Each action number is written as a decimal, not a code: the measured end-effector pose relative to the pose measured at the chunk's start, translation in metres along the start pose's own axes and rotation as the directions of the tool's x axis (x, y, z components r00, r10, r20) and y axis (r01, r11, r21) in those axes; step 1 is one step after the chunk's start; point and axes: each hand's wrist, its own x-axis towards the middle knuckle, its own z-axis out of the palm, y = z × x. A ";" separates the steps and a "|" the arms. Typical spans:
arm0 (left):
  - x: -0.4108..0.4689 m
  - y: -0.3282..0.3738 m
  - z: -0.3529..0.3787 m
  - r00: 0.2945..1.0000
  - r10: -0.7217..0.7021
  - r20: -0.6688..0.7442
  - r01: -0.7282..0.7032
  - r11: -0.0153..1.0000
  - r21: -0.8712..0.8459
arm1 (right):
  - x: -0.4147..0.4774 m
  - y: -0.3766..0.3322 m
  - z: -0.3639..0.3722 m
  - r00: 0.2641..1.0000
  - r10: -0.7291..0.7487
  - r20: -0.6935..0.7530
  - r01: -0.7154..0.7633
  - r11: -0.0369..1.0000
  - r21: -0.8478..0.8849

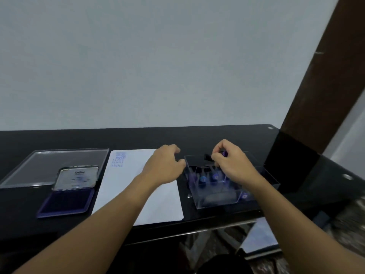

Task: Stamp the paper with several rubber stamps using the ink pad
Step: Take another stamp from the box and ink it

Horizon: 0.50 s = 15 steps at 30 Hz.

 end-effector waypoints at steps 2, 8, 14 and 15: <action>-0.002 0.018 0.011 0.999 0.038 0.002 -0.038 0.999 -0.023 | -0.004 0.010 -0.015 0.999 0.042 -0.012 -0.042 0.999 0.012; -0.010 0.064 0.050 0.987 0.153 0.057 -0.151 0.988 -0.029 | -0.015 0.033 -0.047 0.985 0.151 -0.082 -0.150 0.989 0.013; -0.017 0.080 0.083 0.971 0.208 0.118 -0.215 0.975 0.056 | -0.021 0.062 -0.064 0.974 0.212 -0.077 -0.226 0.903 -0.367; -0.018 0.077 0.089 0.971 0.210 0.118 -0.220 0.971 0.088 | -0.022 0.066 -0.065 0.968 0.240 -0.072 -0.248 0.878 -0.408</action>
